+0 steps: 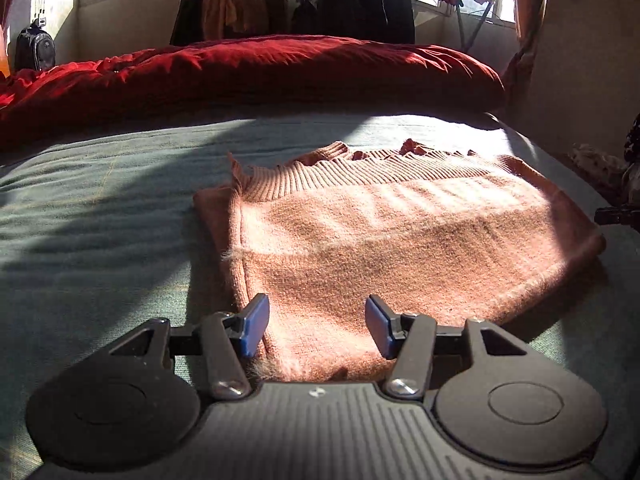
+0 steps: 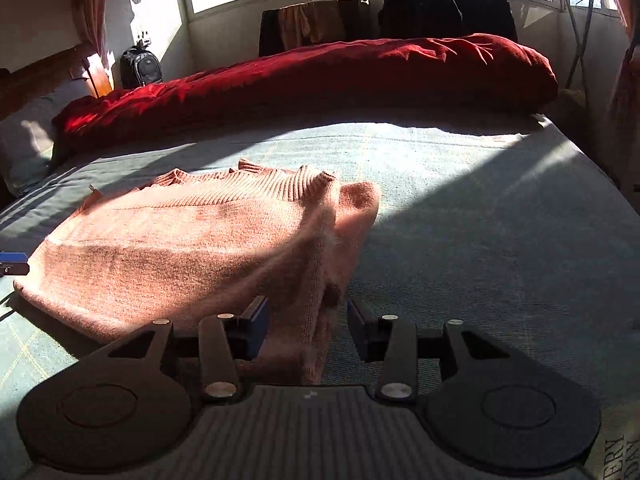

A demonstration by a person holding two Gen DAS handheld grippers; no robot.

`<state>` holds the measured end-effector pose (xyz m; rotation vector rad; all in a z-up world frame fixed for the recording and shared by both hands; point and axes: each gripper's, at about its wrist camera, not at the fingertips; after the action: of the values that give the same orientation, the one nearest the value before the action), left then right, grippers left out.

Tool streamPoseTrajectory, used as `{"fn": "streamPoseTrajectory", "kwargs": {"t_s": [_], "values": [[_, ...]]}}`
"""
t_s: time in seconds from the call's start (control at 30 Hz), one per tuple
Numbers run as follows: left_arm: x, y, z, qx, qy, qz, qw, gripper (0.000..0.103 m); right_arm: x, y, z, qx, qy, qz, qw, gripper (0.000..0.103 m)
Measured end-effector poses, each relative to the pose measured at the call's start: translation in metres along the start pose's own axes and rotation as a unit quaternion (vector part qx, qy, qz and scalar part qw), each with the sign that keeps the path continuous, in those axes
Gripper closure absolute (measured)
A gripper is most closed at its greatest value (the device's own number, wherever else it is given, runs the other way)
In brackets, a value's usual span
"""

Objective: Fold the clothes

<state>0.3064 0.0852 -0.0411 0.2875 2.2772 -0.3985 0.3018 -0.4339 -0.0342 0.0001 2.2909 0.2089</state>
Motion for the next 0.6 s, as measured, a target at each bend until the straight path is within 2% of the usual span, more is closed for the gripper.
{"fn": "streamPoseTrajectory", "kwargs": {"t_s": [0.1, 0.17, 0.2, 0.23, 0.27, 0.47, 0.6], "values": [[0.007, 0.012, 0.004, 0.004, 0.003, -0.053, 0.9986, 0.041, 0.003, -0.014, 0.018, -0.044, 0.018, 0.063, 0.997, 0.057], [0.011, 0.018, 0.009, 0.014, 0.010, -0.083, 0.9964, 0.045, 0.005, -0.017, 0.025, -0.059, 0.024, 0.090, 0.994, 0.080], [0.013, 0.020, 0.011, 0.020, 0.015, -0.095, 0.9951, 0.053, 0.006, -0.019, 0.027, -0.066, 0.025, 0.104, 0.992, 0.094], [0.012, 0.022, 0.009, 0.022, 0.015, -0.103, 0.9943, 0.066, 0.007, -0.021, 0.025, -0.074, 0.021, 0.118, 0.990, 0.094], [0.011, 0.024, 0.006, 0.022, 0.014, -0.110, 0.9935, 0.094, 0.006, -0.021, 0.021, -0.076, 0.017, 0.122, 0.990, 0.094], [0.009, 0.031, -0.013, 0.039, 0.002, -0.127, 0.9911, 0.093, 0.006, -0.017, -0.007, -0.073, 0.019, 0.097, 0.992, 0.095], [0.018, 0.036, 0.005, 0.021, 0.032, -0.126, 0.9912, 0.091, 0.017, -0.026, 0.002, -0.036, 0.039, 0.093, 0.994, 0.095]]}}
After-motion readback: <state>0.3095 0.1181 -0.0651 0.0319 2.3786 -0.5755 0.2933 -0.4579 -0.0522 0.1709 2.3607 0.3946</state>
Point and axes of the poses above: each gripper's, at about its wrist camera, not at the fingertips, and z roughly the way its jaws point, y to its left, x to its underside, and after that the axes turned 6 degrees about x, right-handed
